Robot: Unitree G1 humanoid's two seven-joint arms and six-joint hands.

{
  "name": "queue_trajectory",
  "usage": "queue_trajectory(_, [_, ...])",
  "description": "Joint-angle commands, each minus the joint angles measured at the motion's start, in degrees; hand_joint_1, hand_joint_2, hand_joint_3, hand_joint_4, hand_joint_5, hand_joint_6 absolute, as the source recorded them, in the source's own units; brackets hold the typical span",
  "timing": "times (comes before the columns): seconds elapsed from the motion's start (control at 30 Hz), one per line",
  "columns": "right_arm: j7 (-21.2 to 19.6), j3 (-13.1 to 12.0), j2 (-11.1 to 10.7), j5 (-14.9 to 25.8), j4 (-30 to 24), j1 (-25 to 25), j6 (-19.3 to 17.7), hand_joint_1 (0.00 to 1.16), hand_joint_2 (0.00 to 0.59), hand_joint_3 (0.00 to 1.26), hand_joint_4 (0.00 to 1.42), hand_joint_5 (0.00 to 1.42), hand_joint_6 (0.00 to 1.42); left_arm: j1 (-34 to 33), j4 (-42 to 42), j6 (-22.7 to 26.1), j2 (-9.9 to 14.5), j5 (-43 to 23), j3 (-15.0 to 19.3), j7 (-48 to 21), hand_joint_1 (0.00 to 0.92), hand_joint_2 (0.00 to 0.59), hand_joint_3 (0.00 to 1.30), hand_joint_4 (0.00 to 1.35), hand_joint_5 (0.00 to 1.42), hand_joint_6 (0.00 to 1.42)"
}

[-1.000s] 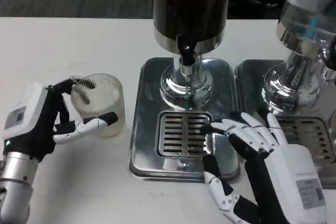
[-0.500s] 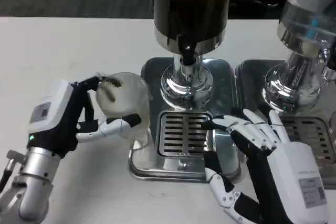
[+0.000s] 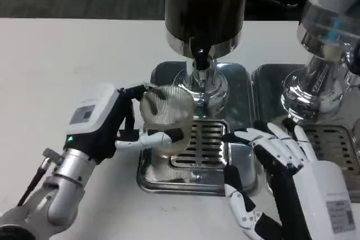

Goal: Grasp the cup under the faucet to collect the drink, then remove the cup.

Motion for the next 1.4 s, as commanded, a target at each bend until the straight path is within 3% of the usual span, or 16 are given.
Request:
queue_trajectory(0.03, [-1.39,0.25,0.30,-0.51,-1.13,0.71,-0.13,0.40,0.498,0.43,0.33,0.21,0.06,-2.45,0.16,0.96,-1.36,0.49,-1.22,-2.32,0.347,0.097,0.73,0.86,1.12,1.42])
queue_trajectory(0.2, [-2.19,0.76,0.52,-0.53,-0.67,0.86,-0.04,0.40,0.499,0.43,0.33,0.21,0.06,-3.33,-0.55,1.99,-2.08,1.66,-3.21,-2.81,0.335,0.096,0.70,0.83,1.08,1.40])
queue_trajectory(0.33, [-2.68,1.15,0.81,-0.48,-0.18,0.52,0.07,0.40,0.499,0.43,0.33,0.21,0.06,-3.80,-0.99,3.05,-2.07,2.90,-4.99,-3.21,0.282,0.083,0.60,0.67,0.92,1.23])
queue_trajectory(0.43, [-2.52,1.27,1.05,-0.35,-0.11,0.15,0.32,0.39,0.499,0.43,0.34,0.22,0.06,-3.73,-1.34,3.69,-1.84,3.43,-5.62,-3.51,0.255,0.080,0.58,0.64,0.87,1.20])
queue_trajectory(0.53, [-2.41,1.32,1.19,-0.26,0.02,-0.04,0.42,0.39,0.499,0.43,0.34,0.22,0.06,-3.41,-1.68,4.06,-1.32,3.34,-5.96,-3.64,0.210,0.064,0.47,0.47,0.69,0.96])
queue_trajectory(0.6, [-2.31,1.31,1.15,-0.01,0.23,-0.23,0.32,0.39,0.499,0.43,0.34,0.22,0.07,-3.21,-2.04,4.46,-0.97,3.28,-6.13,-3.38,0.176,0.060,0.38,0.34,0.49,0.63])
queue_trajectory(0.67, [-2.07,1.32,1.13,0.22,0.48,-0.67,0.24,0.39,0.499,0.43,0.34,0.23,0.08,-2.91,-2.64,4.86,-0.26,3.10,-6.02,-3.02,0.155,0.052,0.35,0.22,0.36,0.41])
queue_trajectory(0.77, [-1.73,1.22,1.02,0.60,0.71,-1.21,0.18,0.39,0.499,0.43,0.35,0.24,0.09,-2.62,-3.39,4.98,0.55,2.65,-5.68,-3.26,0.137,0.047,0.27,0.12,0.25,0.25])
queue_trajectory(0.9, [-1.40,1.17,0.77,1.03,1.10,-1.94,0.00,0.39,0.499,0.44,0.35,0.25,0.09,-2.06,-4.76,5.56,1.37,2.25,-5.32,-3.58,0.116,0.034,0.14,0.01,0.16,0.13])
queue_trajectory(1.03, [-1.42,1.12,0.71,1.23,1.28,-2.38,0.00,0.39,0.499,0.44,0.35,0.25,0.09,-1.68,-5.89,4.69,2.49,0.47,-4.05,-5.44,0.081,0.031,0.00,0.00,0.06,0.02])
queue_trajectory(1.4, [-1.85,0.57,0.06,1.87,2.27,-3.73,-0.35,0.39,0.499,0.44,0.35,0.25,0.09,5.28,-14.41,-1.48,8.88,-4.64,3.86,-6.26,0.073,0.034,0.00,0.00,0.01,0.00])
